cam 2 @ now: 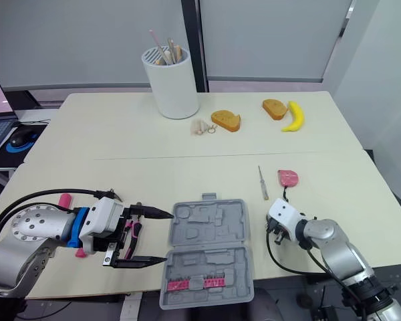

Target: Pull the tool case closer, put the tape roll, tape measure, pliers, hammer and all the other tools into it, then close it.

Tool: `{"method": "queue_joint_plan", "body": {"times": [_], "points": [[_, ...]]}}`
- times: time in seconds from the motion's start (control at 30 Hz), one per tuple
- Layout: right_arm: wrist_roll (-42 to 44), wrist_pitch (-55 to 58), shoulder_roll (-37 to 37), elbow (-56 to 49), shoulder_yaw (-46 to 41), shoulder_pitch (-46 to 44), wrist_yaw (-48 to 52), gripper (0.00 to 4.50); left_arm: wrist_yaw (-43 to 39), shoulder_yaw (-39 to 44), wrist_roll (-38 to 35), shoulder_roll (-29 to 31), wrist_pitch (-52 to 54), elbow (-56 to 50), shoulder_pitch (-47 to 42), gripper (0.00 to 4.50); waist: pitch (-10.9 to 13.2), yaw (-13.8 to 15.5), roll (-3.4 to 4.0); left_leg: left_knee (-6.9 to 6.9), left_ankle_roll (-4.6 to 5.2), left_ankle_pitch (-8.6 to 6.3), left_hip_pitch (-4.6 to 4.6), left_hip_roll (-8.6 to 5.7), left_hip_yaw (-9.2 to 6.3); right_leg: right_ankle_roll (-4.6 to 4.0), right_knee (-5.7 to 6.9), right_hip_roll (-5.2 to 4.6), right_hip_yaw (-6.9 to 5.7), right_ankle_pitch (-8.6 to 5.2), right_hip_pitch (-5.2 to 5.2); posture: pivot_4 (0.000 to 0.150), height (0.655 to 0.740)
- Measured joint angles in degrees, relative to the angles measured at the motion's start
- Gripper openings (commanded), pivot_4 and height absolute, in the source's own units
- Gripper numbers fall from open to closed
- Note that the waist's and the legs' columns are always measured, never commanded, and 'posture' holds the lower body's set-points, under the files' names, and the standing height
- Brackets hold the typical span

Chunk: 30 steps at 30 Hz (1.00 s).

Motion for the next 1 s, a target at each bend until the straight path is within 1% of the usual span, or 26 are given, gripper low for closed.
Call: {"method": "queue_joint_plan", "body": {"times": [0.07, 0.23, 0.3, 0.37, 0.47, 0.53, 0.63, 0.73, 1.0], "points": [[0.3, 1.0, -0.1, -0.7, -0.1, 0.0, 0.3, 0.01, 0.2, 0.0, 0.0, -0.6, -0.3, 0.1, 0.0, 4.50, 0.0, 0.0, 0.00, 0.00, 0.00, 0.00, -0.01, 0.01, 0.00, 0.00, 0.00, 0.00, 0.00, 0.00, 0.00, 0.150, 0.7337], [1.9, 3.7, -3.5, -7.8, -0.8, -0.1, 3.5, 0.01, 1.0, 0.6, -0.1, -1.2, -1.5, 1.2, 0.0, 4.50, 0.0, 0.0, 0.01, 0.00, 0.00, 0.00, -0.01, 0.02, 0.01, 0.00, 0.00, 0.00, 0.01, 0.00, -0.02, 0.150, 0.7337], [4.1, 6.7, -5.5, -12.3, -1.6, -1.1, 5.9, 0.01, 1.7, 2.3, 0.0, -0.9, -1.5, 3.4, 0.6, 4.50, 0.0, -0.1, 0.01, 0.00, 0.00, 0.00, 0.01, 0.04, 0.00, 0.01, 0.01, 0.00, 0.01, 0.00, -0.02, 0.150, 0.7337], [6.4, 10.0, -5.8, -15.4, -1.7, -3.2, 7.4, 0.01, 2.4, 4.1, 0.2, -0.2, -1.1, 5.8, 0.8, 4.50, 0.0, -0.2, 0.01, 0.00, 0.00, 0.00, 0.02, 0.05, -0.01, 0.01, 0.00, 0.00, -0.01, 0.00, -0.03, 0.150, 0.7337], [9.6, 15.7, -1.5, -17.6, -0.1, -9.0, 7.7, 0.01, 3.2, 7.0, 1.2, 1.8, -0.8, 9.9, 1.6, 4.50, 0.0, -0.4, 0.00, -0.02, 0.01, 0.00, 0.04, 0.14, -0.07, -0.03, 0.02, 0.14, -0.02, 0.00, -0.10, 0.150, 0.7337], [10.4, 18.1, 2.7, -17.1, 3.0, -12.7, 7.0, 0.01, 3.3, 8.5, 2.1, 2.7, -0.9, 12.2, 2.0, 4.50, 0.0, -0.4, 0.01, -0.03, 0.01, 0.00, 0.03, 0.19, -0.13, -0.16, 0.09, 0.18, -0.10, 0.02, -0.14, 0.150, 0.7337], [9.3, 18.3, 8.0, -12.5, 9.4, -17.7, 5.8, 0.01, 3.2, 9.8, 2.9, 3.5, -1.1, 14.5, 2.6, 4.50, 0.0, -0.3, 0.00, -0.02, 0.00, 0.00, -0.01, 0.17, -0.11, -0.30, 0.20, 0.17, -0.11, 0.07, -0.19, 0.150, 0.7337], [8.2, 17.5, 14.4, -4.4, 14.1, -22.8, 4.5, 0.01, 2.7, 10.4, 3.3, 3.7, -1.4, 15.2, 3.3, 4.50, 0.0, -0.2, 0.00, -0.02, 0.00, 0.00, -0.04, 0.14, -0.07, -0.37, 0.24, 0.14, -0.09, 0.12, -0.22, 0.150, 0.7337], [6.6, 10.5, 26.6, 16.1, 18.4, -32.0, 4.3, 0.01, 1.6, 11.6, 3.7, 3.7, -3.1, 16.0, 4.5, 4.50, 0.0, -0.1, -0.02, 0.01, 0.01, 0.00, -0.05, 0.15, -0.08, -0.37, 0.33, 0.06, -0.14, 0.12, -0.23, 0.150, 0.7337]]}}
